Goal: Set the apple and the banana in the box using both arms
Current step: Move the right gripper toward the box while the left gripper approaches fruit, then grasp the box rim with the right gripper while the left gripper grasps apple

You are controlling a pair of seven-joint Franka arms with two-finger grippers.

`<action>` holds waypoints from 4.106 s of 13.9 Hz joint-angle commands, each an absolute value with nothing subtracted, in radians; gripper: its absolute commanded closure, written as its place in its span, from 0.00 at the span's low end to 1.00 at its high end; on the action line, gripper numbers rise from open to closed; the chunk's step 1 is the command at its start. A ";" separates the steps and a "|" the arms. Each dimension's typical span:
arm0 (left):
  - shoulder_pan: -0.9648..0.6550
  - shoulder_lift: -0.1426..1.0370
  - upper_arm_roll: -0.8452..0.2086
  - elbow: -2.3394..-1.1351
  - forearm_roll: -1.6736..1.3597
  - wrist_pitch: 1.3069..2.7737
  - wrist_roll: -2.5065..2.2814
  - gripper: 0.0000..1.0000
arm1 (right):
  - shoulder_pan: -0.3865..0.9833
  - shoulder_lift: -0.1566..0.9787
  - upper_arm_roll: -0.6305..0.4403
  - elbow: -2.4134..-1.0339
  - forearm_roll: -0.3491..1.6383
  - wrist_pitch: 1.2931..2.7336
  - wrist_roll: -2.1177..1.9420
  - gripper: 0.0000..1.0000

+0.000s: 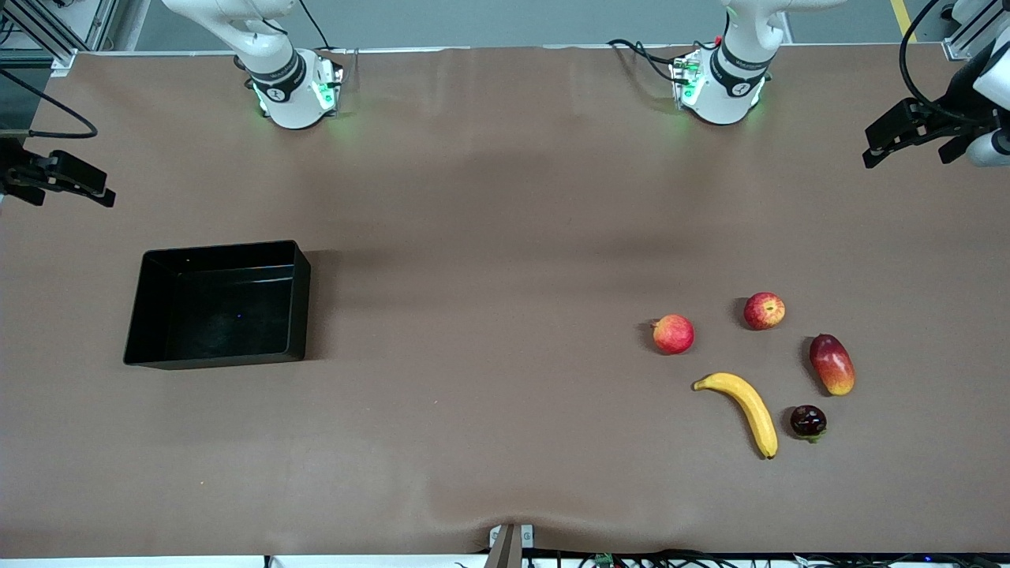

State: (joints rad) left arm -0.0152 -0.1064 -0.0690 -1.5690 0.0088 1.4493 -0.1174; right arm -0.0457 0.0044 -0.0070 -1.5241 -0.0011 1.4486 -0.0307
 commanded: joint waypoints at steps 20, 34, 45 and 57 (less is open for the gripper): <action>-0.011 -0.028 -0.071 -1.529 0.041 1.439 -0.124 0.00 | -0.092 0.074 -0.003 -1.600 0.025 1.514 -0.190 0.00; 0.110 0.147 -0.069 -1.744 0.064 1.847 -0.106 0.00 | -0.262 0.285 -0.003 -1.725 0.012 1.877 -0.252 0.00; 0.132 0.327 -0.078 -1.937 0.011 2.215 -0.137 0.00 | -0.344 0.416 -0.005 -1.902 0.011 2.253 -0.486 0.00; 0.130 0.475 -0.117 -1.944 -0.043 2.227 -0.121 0.00 | -0.373 0.532 -0.005 -1.904 0.011 2.303 -0.561 1.00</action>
State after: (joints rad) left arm 0.1280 0.4684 -0.1149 -1.9395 -0.0309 2.2153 -0.1321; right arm -0.3696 0.5329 -0.0098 -1.9052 0.0129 2.2992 -0.5592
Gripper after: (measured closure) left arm 0.000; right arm 0.634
